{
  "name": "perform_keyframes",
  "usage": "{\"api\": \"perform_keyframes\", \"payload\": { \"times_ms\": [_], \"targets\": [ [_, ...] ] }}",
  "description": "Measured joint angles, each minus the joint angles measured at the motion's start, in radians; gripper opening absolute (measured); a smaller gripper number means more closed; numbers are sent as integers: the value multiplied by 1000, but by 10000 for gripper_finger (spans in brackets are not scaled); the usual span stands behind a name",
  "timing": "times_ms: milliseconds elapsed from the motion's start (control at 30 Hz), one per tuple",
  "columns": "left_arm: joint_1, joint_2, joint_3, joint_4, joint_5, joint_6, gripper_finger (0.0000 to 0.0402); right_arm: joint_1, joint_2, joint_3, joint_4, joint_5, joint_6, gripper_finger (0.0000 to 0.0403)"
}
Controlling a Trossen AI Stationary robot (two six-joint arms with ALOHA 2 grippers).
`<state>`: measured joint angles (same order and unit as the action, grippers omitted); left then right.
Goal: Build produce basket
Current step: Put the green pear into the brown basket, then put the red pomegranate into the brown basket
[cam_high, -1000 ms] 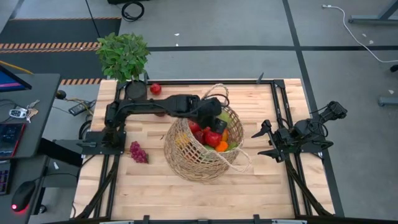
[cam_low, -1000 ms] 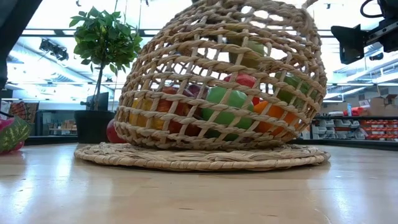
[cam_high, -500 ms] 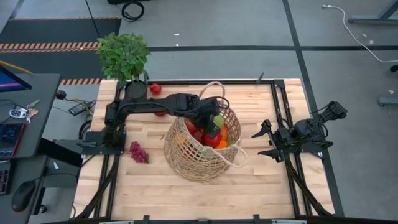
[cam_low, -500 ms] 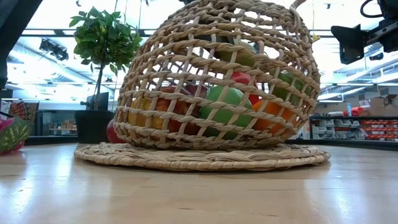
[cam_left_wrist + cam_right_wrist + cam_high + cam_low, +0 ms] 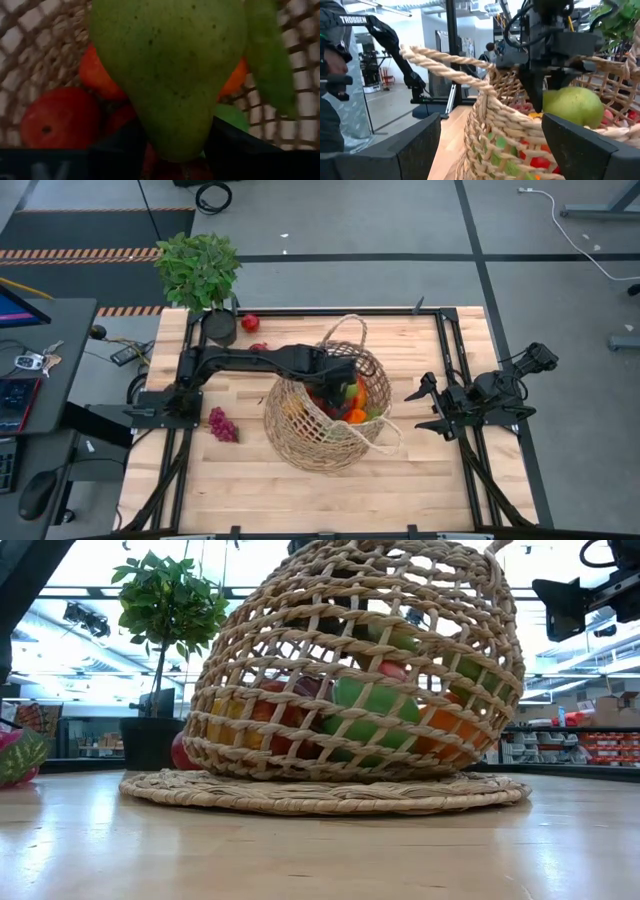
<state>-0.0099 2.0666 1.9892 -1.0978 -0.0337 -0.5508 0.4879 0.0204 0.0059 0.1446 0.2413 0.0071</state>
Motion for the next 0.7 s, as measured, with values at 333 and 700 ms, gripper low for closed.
{"api": "perform_keyframes", "payload": {
  "times_ms": [333, 700],
  "targets": [
    [7, 0, -1, -90, -37, 68, 276, 0, -1, 0, -3, 0, 0, 350],
    [7, 0, 63, -113, -38, 187, 336, 0, -1, 0, -4, 0, 0, 350]
  ]
}}
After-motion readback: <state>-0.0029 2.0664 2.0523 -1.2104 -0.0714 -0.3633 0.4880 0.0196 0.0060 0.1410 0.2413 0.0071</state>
